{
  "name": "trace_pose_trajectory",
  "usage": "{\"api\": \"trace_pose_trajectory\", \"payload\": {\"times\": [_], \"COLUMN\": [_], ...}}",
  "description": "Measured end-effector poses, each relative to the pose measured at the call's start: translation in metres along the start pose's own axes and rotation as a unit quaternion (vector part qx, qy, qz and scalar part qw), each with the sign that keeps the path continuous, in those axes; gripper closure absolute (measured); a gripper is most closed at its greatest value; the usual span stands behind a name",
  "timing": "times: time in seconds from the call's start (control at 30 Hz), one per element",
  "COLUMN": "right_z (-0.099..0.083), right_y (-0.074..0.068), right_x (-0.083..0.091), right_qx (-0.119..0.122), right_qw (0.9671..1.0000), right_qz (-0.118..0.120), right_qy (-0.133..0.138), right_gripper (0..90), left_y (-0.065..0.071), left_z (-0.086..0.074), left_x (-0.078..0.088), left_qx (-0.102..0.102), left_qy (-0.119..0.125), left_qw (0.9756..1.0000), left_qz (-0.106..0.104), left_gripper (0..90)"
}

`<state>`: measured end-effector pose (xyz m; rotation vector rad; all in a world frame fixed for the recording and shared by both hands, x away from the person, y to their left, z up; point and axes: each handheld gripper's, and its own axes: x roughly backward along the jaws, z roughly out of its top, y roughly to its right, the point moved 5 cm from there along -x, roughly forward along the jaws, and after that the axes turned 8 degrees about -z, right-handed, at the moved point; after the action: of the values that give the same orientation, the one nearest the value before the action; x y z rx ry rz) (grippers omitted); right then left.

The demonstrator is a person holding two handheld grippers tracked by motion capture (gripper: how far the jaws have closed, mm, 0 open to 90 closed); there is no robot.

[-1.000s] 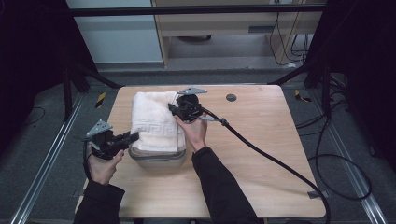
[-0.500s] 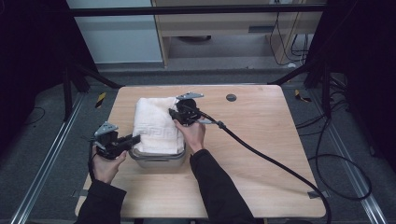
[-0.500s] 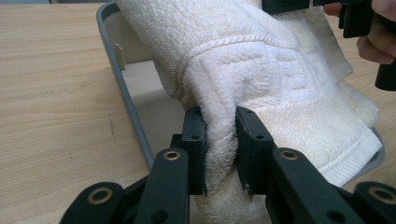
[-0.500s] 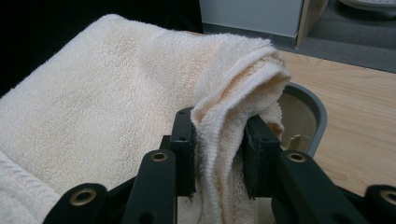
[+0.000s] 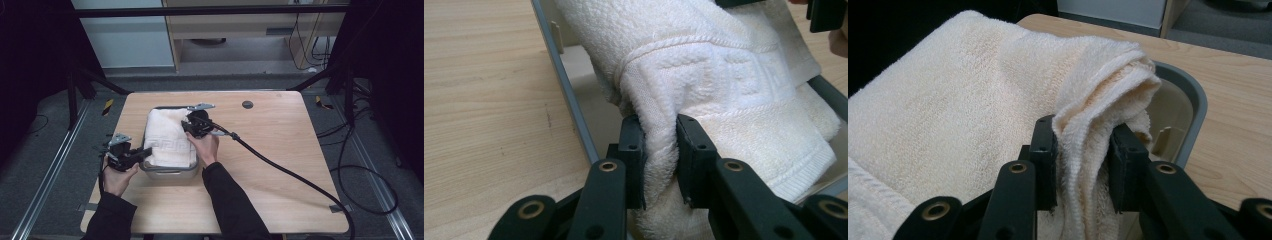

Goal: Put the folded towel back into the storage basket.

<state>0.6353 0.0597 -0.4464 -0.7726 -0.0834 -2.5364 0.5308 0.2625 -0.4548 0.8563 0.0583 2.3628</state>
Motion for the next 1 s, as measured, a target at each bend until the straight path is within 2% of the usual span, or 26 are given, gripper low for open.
{"api": "trace_pose_trajectory", "payload": {"times": [0.2,0.4,0.67,0.83,0.9,0.97,1.0], "right_z": [-0.006,-0.010,-0.015,-0.016,-0.016,-0.012,-0.011], "right_y": [0.003,0.004,0.005,0.007,0.007,0.008,0.009], "right_x": [-0.003,-0.008,-0.011,-0.011,-0.010,-0.006,-0.004], "right_qx": [-0.001,0.015,0.025,0.060,0.062,0.060,0.060], "right_qw": [1.0000,0.9998,0.9994,0.9977,0.9976,0.9978,0.9978], "right_qz": [0.000,-0.005,-0.014,-0.029,-0.030,-0.027,-0.025], "right_qy": [-0.007,-0.009,-0.020,-0.012,-0.011,0.003,0.007], "right_gripper": [68.1,67.1,63.3,58.8,58.7,57.8,57.6], "left_y": [-0.001,-0.001,0.001,0.003,0.004,0.005,0.005], "left_z": [-0.004,-0.006,-0.007,-0.004,-0.002,0.003,0.003], "left_x": [-0.007,-0.011,-0.013,-0.012,-0.008,-0.001,-0.001], "left_qx": [0.000,0.003,-0.006,-0.009,-0.011,-0.009,-0.009], "left_qy": [-0.013,-0.022,-0.029,-0.021,-0.011,0.010,0.010], "left_qw": [0.9999,0.9997,0.9993,0.9995,0.9994,0.9994,0.9994], "left_qz": [0.006,0.012,0.023,0.024,0.031,0.031,0.031], "left_gripper": [74.4,73.7,70.2,61.6,58.9,57.8,57.5]}}
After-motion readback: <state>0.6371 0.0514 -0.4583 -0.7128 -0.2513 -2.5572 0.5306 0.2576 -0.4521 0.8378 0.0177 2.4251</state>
